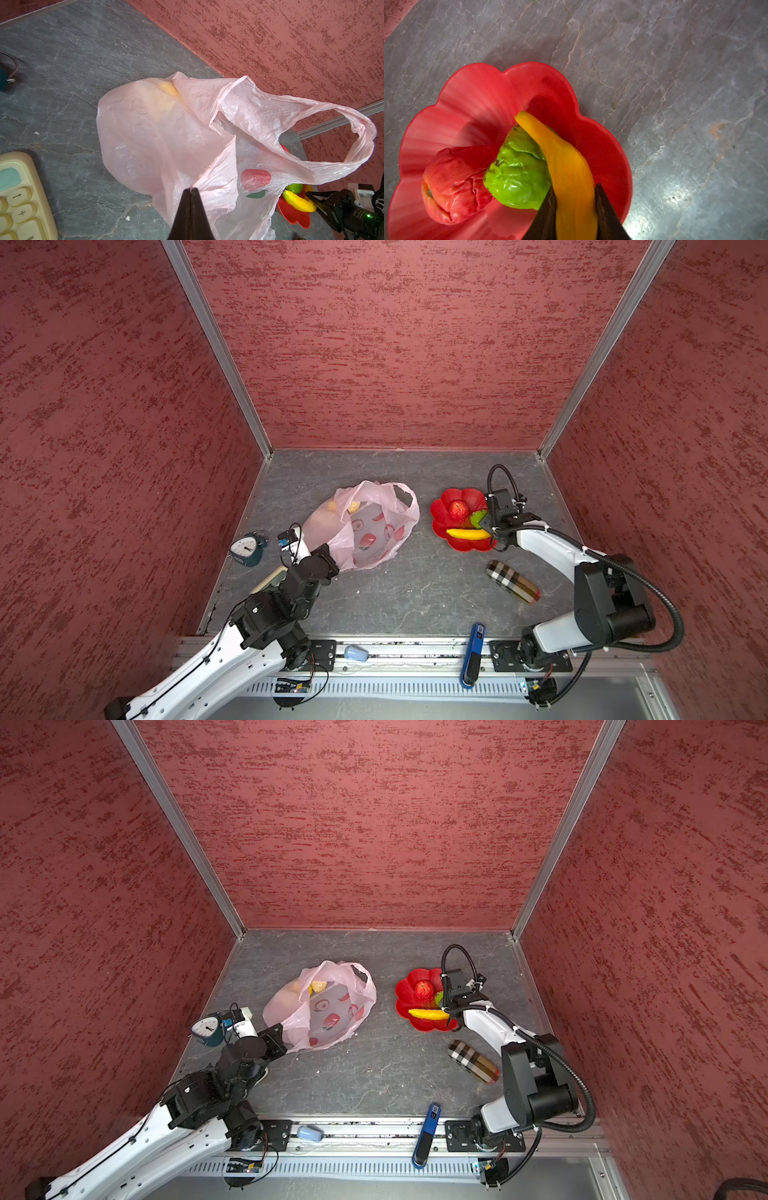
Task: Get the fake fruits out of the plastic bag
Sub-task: 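Lower the banana onto the red plate beside the apples and open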
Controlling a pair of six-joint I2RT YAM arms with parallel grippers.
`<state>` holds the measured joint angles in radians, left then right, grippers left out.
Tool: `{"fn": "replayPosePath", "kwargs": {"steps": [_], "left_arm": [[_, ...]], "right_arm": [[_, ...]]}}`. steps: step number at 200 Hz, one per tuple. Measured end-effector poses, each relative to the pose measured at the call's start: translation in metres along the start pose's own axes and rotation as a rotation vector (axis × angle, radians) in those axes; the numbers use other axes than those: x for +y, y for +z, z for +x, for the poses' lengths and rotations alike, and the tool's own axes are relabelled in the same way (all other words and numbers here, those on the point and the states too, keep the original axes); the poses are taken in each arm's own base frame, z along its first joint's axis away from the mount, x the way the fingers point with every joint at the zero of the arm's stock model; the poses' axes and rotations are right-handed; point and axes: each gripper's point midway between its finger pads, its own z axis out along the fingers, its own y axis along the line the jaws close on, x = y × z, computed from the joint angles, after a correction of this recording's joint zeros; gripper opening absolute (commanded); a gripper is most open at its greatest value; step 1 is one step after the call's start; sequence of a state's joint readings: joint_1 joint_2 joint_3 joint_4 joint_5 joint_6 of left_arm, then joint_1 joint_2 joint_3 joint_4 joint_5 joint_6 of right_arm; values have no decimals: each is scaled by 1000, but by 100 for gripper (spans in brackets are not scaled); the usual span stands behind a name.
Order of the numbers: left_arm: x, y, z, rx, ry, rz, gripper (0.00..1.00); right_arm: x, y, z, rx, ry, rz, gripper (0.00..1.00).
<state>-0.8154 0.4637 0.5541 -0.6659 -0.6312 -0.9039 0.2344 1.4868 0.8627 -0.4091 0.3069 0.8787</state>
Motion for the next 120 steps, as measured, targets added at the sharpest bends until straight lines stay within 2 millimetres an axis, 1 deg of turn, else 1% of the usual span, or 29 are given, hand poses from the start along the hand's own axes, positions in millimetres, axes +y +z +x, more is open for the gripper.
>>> {"fn": "replayPosePath", "kwargs": {"steps": [32, 71, 120], "left_arm": [[0, 0, 1, 4, 0, 0, 5], [0, 1, 1, 5, -3, 0, 5], [0, 1, 2, 16, -3, 5, 5]], "right_arm": [[-1, 2, 2, -1, 7, -2, 28], [1, 2, 0, -8, 13, -13, 31], [3, 8, 4, 3, 10, -12, 31]]}}
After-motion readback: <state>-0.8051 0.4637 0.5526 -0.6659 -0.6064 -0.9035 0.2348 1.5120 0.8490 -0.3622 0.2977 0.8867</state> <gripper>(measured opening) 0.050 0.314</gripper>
